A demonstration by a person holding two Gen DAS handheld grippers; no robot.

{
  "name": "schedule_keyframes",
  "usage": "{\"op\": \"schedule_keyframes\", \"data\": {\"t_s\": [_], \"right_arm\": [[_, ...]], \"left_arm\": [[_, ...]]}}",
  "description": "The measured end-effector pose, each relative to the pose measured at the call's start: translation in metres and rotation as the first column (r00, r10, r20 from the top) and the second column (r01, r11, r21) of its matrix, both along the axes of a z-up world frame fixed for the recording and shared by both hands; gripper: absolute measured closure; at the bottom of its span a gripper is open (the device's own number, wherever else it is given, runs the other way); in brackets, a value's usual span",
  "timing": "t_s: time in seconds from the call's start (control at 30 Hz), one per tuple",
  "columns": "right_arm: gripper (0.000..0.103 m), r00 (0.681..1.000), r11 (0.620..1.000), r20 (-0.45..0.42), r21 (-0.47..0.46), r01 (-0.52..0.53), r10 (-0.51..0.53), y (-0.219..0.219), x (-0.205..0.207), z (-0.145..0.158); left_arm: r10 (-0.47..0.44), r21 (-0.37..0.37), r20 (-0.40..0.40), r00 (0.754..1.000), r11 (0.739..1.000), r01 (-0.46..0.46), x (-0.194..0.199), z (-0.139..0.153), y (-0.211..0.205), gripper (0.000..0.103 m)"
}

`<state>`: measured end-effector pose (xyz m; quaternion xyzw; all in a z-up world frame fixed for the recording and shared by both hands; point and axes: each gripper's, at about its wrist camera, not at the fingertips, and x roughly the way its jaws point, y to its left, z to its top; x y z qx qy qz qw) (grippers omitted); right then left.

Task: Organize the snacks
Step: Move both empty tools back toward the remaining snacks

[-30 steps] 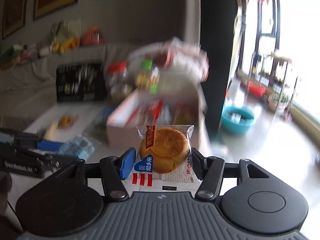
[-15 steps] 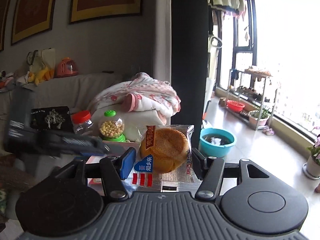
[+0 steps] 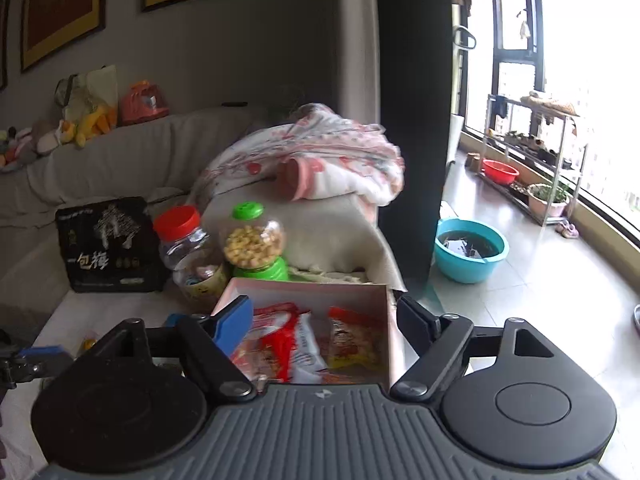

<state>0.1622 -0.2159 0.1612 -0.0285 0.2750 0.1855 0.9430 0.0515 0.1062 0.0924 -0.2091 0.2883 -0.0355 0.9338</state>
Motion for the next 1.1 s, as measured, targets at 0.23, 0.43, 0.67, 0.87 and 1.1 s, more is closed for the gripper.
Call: {"op": "schedule_keyframes", "data": {"t_s": [0.23, 0.43, 0.67, 0.87, 1.1], "right_arm": [[0.021, 0.986, 0.977, -0.057, -0.134, -0.166, 0.160, 0.095, -0.011, -0.026], [0.021, 0.944, 0.962, -0.235, -0.090, -0.256, 0.229, 0.189, 0.025, -0.057], [0.037, 0.927, 0.959, -0.319, -0.136, -0.249, 0.195, 0.275, 0.077, -0.107], [0.026, 0.820, 0.886, -0.407, -0.052, -0.460, 0.402, 0.325, 0.048, -0.143], [0.022, 0.819, 0.874, -0.382, -0.057, -0.483, 0.428, 0.331, 0.026, -0.150]], "left_arm": [[0.288, 0.069, -0.038, 0.957, 0.956, -0.285, -0.058, -0.035, 0.068, 0.039], [0.257, 0.026, -0.039, 0.966, 0.966, -0.256, -0.070, -0.051, 0.080, 0.039], [0.227, -0.027, -0.052, 0.972, 0.973, -0.229, -0.087, -0.071, 0.086, 0.040], [0.268, -0.073, -0.075, 0.961, 0.959, -0.273, -0.096, -0.085, 0.104, 0.040], [0.245, -0.077, -0.068, 0.967, 0.965, -0.250, -0.099, -0.088, 0.104, 0.040]]}}
